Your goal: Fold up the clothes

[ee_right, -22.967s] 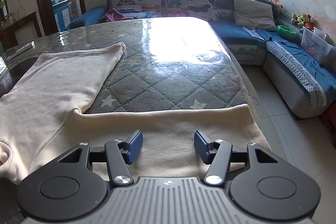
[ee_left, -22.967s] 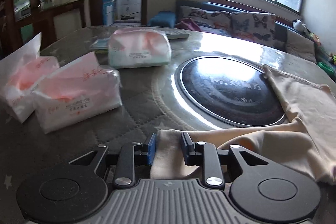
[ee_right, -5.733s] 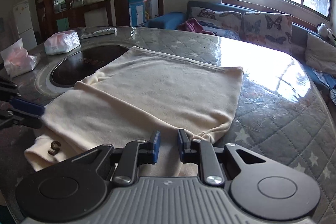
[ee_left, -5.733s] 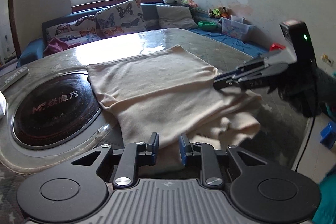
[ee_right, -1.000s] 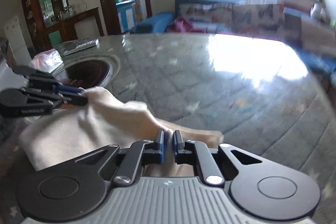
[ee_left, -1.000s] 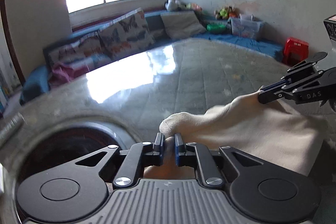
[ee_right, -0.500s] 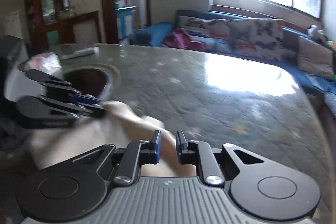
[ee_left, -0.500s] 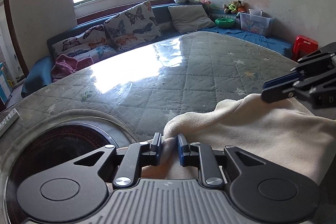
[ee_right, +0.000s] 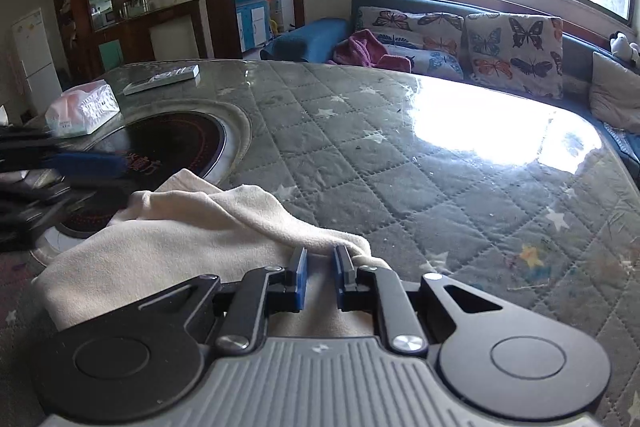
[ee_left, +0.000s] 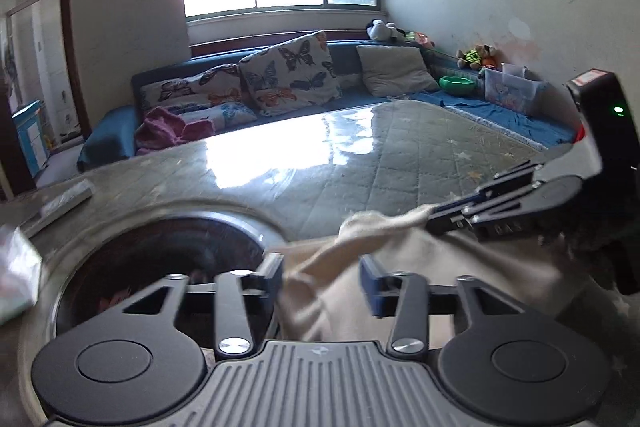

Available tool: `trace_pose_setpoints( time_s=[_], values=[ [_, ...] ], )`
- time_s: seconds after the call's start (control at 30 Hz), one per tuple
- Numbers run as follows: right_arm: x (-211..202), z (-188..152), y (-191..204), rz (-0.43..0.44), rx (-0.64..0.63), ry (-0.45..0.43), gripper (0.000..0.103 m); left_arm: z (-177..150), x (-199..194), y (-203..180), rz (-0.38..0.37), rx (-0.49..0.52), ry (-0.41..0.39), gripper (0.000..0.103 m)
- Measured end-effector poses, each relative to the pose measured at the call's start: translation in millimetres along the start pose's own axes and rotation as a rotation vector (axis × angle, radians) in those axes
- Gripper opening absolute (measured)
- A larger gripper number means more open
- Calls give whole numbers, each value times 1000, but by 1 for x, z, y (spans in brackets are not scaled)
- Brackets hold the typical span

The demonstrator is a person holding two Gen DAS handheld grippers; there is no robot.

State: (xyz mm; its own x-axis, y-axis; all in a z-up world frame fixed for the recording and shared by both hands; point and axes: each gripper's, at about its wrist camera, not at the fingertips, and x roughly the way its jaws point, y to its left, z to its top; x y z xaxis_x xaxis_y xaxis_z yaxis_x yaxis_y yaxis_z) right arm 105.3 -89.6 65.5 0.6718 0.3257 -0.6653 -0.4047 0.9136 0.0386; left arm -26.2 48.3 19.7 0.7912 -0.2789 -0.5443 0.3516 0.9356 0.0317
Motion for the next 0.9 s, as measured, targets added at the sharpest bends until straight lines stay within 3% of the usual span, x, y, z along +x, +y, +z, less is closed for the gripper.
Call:
trace_pose_setpoints(
  time_s=[0.27,0.67,0.77,0.83,0.9],
  values=[
    [3,0,10,-39,-97,-18,12,-30,-3,9,33,-129,73,56],
    [1,-11,24,-96,-221,-83,15,-30,-5,5,65,-138,71,56],
    [-6,-10,25,-108,-218,-82,29,-23,-11,-6,85,-79,48,56],
    [-17,-11,30,-94,-220,-106,60,-20,-15,-12,83,-54,26,56],
    [-29,-14,39,-91,-253,-129,61,-18,-17,-19,80,-36,15,56]
  ],
)
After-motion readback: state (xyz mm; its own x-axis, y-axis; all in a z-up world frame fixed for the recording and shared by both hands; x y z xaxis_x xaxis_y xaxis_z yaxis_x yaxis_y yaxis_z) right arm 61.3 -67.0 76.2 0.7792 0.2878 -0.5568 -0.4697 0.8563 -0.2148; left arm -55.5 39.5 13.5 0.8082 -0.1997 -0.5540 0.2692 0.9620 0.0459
